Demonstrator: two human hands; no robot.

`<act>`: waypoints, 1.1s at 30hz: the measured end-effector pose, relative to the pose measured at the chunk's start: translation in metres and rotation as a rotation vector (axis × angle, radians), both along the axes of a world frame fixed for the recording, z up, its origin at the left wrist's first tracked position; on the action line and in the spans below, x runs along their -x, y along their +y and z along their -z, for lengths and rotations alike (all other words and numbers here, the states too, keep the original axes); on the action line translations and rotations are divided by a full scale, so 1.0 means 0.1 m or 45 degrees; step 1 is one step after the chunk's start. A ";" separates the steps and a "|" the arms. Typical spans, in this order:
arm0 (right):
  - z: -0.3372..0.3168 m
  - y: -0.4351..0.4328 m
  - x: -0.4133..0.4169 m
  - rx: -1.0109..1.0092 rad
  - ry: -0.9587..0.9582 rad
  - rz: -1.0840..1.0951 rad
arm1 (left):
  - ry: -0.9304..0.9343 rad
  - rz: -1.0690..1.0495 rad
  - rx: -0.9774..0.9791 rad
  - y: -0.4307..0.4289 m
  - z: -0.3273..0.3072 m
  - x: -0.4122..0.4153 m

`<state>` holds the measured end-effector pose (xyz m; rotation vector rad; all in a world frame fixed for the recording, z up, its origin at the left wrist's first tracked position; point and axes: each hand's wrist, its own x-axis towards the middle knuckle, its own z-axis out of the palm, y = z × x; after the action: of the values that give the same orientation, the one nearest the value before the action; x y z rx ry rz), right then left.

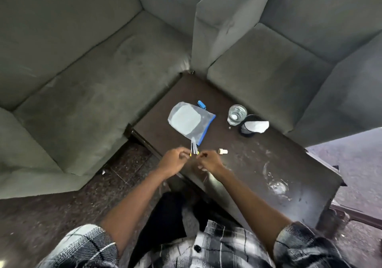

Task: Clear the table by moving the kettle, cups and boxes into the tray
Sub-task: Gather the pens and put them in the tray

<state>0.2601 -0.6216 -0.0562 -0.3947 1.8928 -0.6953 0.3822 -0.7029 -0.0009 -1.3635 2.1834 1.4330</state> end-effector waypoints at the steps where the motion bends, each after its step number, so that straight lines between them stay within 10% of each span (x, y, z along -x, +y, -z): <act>1: 0.13 -0.05 -0.02 -0.058 0.017 0.028 | 0.000 0.000 -0.021 -0.11 0.06 0.00; 21: 1.49 -1.03 -0.43 -0.620 0.442 0.156 | -0.112 0.236 -0.335 -1.69 1.36 -0.09; 33: 0.66 -1.70 -0.51 -0.026 0.170 0.351 | -0.066 -0.423 -0.701 -1.78 1.17 0.30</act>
<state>0.3113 -0.7914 -0.1219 -0.1712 2.1032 -0.8477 0.3525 -0.8812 -0.1176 -1.5551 1.4050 1.8968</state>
